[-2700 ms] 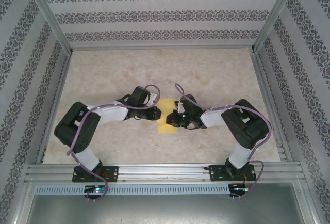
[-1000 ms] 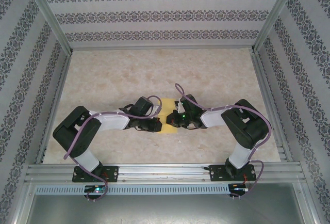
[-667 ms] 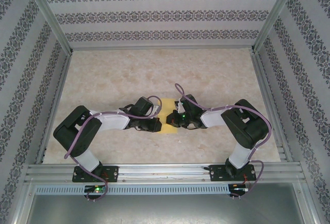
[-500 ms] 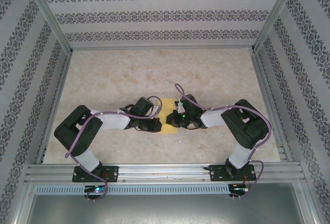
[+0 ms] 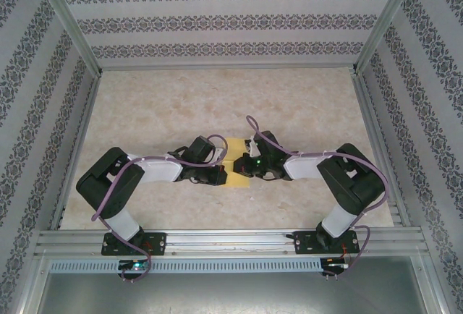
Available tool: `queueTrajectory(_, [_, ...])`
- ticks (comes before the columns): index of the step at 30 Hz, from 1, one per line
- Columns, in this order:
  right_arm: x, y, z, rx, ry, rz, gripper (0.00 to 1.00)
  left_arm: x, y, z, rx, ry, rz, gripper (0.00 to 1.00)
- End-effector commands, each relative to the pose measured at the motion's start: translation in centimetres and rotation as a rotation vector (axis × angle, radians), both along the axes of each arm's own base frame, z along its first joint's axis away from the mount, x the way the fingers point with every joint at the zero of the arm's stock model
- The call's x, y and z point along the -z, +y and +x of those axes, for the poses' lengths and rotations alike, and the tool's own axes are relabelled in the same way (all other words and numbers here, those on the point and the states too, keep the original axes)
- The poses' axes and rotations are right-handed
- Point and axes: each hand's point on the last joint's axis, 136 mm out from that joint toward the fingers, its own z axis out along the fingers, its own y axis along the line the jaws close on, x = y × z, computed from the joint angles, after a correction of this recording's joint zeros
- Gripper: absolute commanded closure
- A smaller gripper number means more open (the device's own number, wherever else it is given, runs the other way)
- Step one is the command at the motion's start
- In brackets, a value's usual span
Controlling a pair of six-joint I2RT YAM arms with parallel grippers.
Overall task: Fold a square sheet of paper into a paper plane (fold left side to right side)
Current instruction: Fold the triangle a second time at the center of the table.
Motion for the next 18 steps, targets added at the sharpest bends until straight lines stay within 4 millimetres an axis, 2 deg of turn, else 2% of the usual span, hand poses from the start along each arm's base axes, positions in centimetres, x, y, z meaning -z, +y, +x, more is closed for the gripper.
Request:
queueTrajectory(1, [-0.3,0.7,-0.5,-0.011,-0.038,0.001,1.0,1.9,0.9,-1.0,0.006,0.021,0.056,0.97])
queueTrajectory(12, [1.1,2.0,-0.5,0.001,-0.019,-0.006,1.0,2.4,1.0,-1.0,-0.006,0.035,0.065,0.98])
queueTrajectory(18, [1.9,1.6,-0.5,0.007,-0.014,-0.038,1.0,2.6,1.2,-1.1,-0.018,0.04,0.073,0.98])
